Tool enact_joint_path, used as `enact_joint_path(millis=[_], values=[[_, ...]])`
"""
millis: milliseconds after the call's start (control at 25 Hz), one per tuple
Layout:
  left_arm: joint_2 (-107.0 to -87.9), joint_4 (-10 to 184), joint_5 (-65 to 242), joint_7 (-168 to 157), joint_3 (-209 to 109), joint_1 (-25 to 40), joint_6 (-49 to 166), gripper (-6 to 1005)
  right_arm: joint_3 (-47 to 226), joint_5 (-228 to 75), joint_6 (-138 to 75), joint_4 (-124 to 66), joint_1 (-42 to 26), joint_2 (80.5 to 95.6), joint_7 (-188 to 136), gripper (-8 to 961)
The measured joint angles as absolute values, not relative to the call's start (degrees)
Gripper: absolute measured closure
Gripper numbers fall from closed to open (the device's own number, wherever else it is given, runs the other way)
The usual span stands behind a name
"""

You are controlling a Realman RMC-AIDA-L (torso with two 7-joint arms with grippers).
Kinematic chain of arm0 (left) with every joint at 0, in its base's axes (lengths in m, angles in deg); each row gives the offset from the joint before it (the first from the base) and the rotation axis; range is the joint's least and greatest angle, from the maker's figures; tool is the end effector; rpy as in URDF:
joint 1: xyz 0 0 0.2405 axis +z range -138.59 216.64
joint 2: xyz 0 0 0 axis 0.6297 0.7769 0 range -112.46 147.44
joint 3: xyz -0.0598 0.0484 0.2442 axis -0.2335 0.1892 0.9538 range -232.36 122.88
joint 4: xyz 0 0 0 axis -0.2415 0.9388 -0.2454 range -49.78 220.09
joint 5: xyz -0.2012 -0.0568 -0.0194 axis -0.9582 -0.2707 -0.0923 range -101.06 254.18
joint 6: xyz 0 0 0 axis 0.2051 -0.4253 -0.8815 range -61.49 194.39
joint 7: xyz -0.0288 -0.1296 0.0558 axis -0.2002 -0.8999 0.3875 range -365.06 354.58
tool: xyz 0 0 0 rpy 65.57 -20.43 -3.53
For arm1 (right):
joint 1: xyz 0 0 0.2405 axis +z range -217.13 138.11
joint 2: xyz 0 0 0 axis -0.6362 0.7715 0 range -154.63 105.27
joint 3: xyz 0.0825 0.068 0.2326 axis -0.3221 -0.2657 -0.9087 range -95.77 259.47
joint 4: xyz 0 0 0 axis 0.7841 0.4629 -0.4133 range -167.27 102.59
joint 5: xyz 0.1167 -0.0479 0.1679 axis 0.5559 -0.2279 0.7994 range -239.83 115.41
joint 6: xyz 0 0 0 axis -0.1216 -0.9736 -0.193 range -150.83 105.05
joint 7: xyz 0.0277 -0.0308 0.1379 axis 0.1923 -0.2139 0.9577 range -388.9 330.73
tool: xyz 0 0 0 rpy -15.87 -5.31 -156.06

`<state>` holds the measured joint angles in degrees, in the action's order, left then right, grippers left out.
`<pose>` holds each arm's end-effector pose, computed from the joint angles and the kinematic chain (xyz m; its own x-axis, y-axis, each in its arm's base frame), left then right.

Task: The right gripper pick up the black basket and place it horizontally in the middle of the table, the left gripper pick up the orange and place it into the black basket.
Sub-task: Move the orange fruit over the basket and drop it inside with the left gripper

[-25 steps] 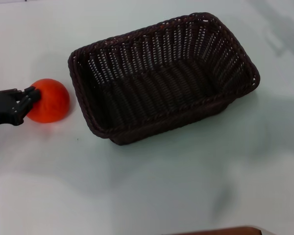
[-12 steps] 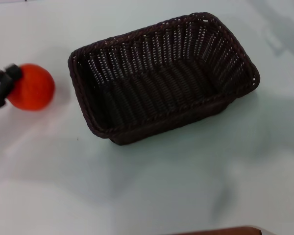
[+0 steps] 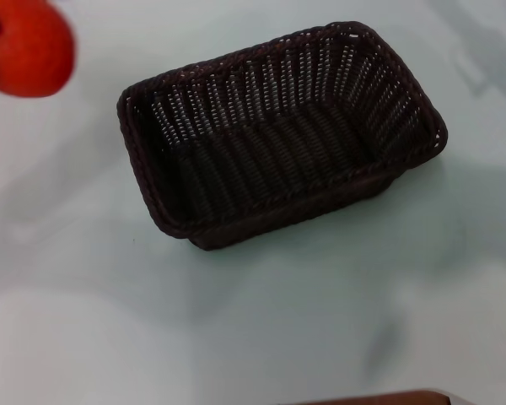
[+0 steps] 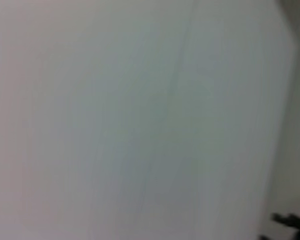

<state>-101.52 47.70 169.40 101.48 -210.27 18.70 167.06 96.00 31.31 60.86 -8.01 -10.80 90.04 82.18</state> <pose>-0.2902 0.2914 0.0768 0.5005 0.0698 0.8629 0.5920 -0.7548 -0.2823 0.3096 0.3557 0.1062 0.2477 0.3059 0.9193 0.8482 0.3902 -0.3583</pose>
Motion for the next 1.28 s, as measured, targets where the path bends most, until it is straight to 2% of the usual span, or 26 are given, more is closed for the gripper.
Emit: enact_joint_path(millis=[320,760,1280], values=[[-102.16,48.08,169.84,99.60,-198.17,15.23,166.27,952,96.00,31.31,61.32,-8.01,-11.26,90.02,82.10,247],[-103.15,48.26,169.91,98.87,-181.57,13.84,149.29,950,96.00,31.30,61.49,-8.66,-11.47,90.09,82.00,248],[-104.64,48.09,169.92,98.82,-180.12,12.99,140.17,942,96.00,31.30,61.49,-9.69,-11.57,90.22,81.30,247]])
